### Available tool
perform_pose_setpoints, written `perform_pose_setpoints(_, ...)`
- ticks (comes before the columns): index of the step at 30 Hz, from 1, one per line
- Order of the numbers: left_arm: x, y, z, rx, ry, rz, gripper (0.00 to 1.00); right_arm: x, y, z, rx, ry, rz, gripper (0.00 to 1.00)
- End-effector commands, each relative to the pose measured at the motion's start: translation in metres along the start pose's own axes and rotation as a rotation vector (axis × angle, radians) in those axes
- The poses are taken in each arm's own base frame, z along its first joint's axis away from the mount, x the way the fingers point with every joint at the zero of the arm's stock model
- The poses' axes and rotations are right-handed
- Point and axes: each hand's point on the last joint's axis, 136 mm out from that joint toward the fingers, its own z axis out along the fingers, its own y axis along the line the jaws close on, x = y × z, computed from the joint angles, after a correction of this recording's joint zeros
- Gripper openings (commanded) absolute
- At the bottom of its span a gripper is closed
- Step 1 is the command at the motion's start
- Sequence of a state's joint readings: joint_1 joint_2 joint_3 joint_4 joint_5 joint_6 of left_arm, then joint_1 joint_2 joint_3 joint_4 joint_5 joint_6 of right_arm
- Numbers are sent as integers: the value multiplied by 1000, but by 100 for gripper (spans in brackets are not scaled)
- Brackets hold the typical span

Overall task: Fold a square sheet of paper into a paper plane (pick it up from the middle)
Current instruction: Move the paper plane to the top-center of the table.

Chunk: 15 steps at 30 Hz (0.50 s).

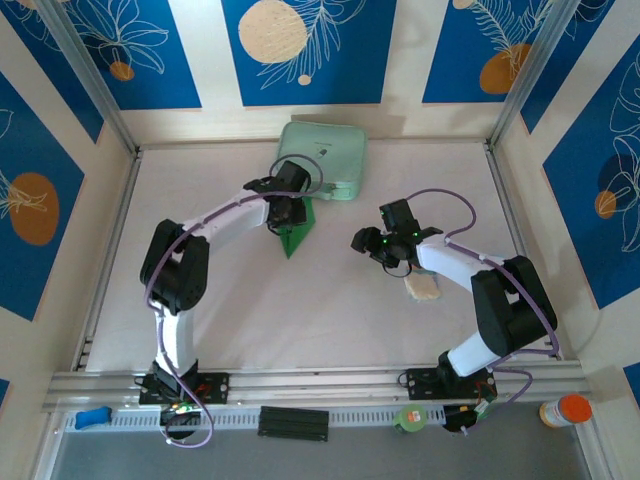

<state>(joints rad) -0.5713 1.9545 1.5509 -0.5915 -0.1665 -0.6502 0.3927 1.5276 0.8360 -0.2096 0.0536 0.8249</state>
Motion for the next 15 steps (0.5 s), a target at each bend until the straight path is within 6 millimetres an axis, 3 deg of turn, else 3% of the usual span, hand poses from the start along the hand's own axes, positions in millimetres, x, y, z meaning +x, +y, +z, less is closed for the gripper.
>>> perform_pose_setpoints(1,-16,11,-37,0,-76,-29,47,-16,5,-18,15,-53,-31,63)
perform_pose_setpoints(4,-31,24,-73,-1,-183,-48,52,-36,9,-39,34,-133,-94,65)
perform_pose_setpoints(7,-40,52,-107,-31,-294,-84,59,-60,10,-67,72,-243,-171,73)
perform_pose_setpoints(11,-41,105,-146,-146,-471,-114,79,-94,4,-107,147,-432,-253,94)
perform_pose_setpoints(15,-28,161,-166,-295,-628,-100,100,-124,-20,-143,245,-619,-248,99)
